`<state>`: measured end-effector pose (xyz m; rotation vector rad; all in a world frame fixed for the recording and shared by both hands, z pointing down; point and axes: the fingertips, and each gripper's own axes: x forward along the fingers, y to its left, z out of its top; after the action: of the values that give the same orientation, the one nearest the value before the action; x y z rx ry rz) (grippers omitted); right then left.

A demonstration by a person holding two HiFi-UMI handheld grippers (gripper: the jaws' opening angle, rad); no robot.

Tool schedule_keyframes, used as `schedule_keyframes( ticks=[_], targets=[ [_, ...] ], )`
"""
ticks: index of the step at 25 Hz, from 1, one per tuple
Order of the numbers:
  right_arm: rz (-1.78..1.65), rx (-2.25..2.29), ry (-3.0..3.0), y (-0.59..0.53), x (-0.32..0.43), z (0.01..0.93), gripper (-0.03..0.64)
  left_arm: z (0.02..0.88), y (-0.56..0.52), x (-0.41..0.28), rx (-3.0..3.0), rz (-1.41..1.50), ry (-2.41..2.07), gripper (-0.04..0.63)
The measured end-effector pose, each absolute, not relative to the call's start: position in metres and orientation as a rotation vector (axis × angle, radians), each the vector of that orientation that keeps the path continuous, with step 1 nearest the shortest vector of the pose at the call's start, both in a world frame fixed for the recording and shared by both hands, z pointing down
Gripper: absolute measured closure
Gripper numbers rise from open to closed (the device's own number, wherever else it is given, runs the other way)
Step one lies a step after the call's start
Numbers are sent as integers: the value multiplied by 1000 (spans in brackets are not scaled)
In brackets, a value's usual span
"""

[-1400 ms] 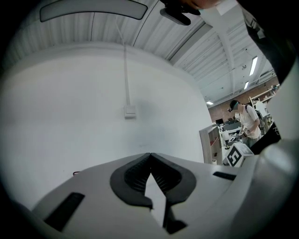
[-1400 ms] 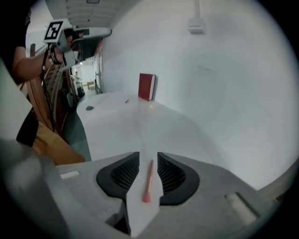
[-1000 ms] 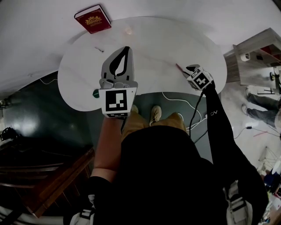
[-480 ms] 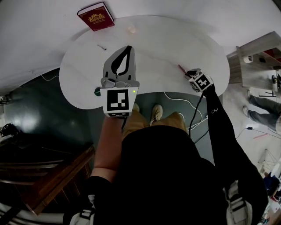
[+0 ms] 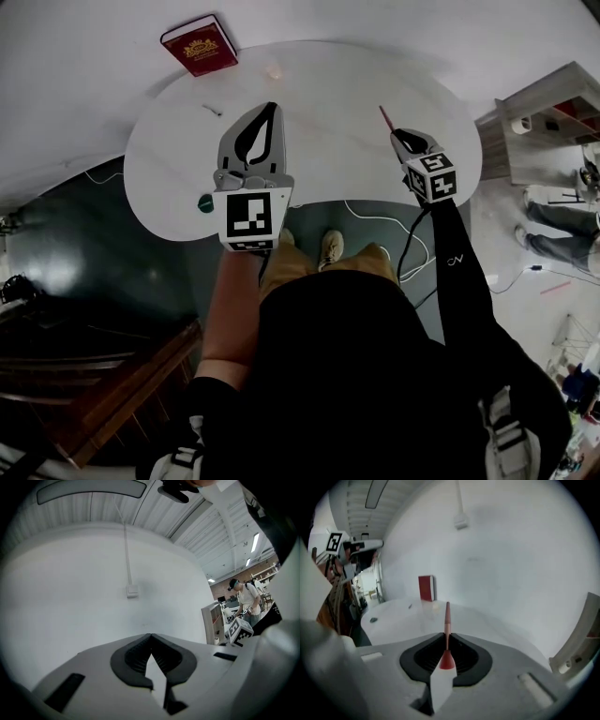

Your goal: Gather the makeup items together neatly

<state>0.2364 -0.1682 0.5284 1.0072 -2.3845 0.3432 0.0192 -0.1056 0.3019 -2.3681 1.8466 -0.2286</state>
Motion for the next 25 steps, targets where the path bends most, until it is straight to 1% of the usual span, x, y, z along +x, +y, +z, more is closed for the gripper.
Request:
schedule_keyframes(
  ticks=[6, 11, 19, 25],
  targets=[
    [348, 1294, -2622, -159, 212, 428, 566, 301, -106, 29, -2382, -216, 1818, 589],
    [266, 1423, -2712, -149, 207, 382, 566, 309, -109, 30, -2390, -240, 1818, 588],
    [309, 1458, -2730, -150, 203, 380, 566, 313, -112, 23, -2392, -242, 1830, 588],
    [311, 1433, -2729, -154, 178, 382, 566, 317, -113, -1, -2384, -244, 1861, 589]
  ],
)
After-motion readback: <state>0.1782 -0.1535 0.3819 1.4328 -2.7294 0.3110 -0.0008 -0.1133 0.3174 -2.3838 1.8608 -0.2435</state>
